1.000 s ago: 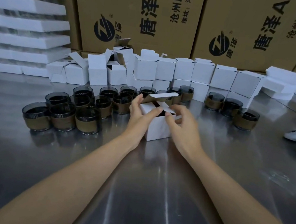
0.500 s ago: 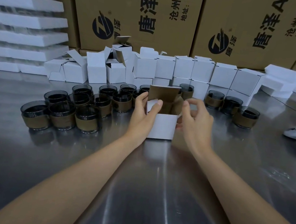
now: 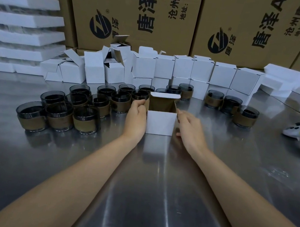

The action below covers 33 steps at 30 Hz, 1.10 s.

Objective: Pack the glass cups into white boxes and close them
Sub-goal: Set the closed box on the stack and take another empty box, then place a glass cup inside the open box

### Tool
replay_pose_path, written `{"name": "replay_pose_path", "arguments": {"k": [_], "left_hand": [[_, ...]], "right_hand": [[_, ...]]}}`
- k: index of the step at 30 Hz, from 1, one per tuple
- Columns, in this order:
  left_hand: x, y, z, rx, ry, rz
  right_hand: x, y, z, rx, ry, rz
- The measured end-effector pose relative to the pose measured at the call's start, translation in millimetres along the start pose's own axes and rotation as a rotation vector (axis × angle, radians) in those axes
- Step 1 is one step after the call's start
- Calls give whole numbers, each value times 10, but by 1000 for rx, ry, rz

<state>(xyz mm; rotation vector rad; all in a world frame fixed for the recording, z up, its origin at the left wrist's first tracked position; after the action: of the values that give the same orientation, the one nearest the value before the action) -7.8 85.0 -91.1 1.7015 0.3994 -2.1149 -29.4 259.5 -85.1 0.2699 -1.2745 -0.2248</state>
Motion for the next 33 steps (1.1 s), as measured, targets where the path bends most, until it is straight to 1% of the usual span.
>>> {"name": "replay_pose_path", "arguments": {"k": [2, 4, 7, 9, 11, 13, 16, 18, 19, 22, 27, 29, 33], "left_hand": [[-7, -8, 14, 13, 1, -16], [6, -36, 4, 50, 29, -20], [26, -125, -28, 145, 35, -5], [41, -156, -26, 179, 32, 0], [42, -165, -21, 198, 25, -7], [40, -186, -24, 233, 14, -10], [29, -204, -39, 266, 5, -21], [13, -212, -48, 279, -2, -41], [-1, -222, -57, 293, -6, -50], [-37, -253, -84, 321, 7, -100], [-78, -236, -124, 316, -10, -119], [-99, -228, -130, 317, -33, -117], [-168, -219, -126, 341, -96, -126]], "right_hand": [[56, 33, -1, -26, 44, -16], [66, 106, 10, -93, 59, -27], [96, 182, 4, -156, 71, 138], [182, 183, -3, -123, 140, 163], [230, 159, -5, -68, 174, 135], [221, 158, 17, -35, 142, 144], [140, 157, 62, 6, 45, 202], [74, 143, 65, 10, -21, 165], [71, 149, 56, -7, -19, 139], [156, 215, 21, -91, 99, 196], [193, 179, 24, -37, 151, 242], [192, 188, 43, -27, 131, 224], [148, 168, 104, 40, 28, 273]]}}
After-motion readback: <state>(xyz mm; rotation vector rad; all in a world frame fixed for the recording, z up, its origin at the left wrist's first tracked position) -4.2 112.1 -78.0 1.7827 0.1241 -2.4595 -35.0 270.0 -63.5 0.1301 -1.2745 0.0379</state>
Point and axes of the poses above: each hand's wrist, its own z-axis towards the middle knuckle, its own y-axis out of the back of the hand, x = y × z, the point moved 7 cm from there along z, towards the middle knuckle, and after that the axes turned 1 degree about -y, right-handed, at the moved point
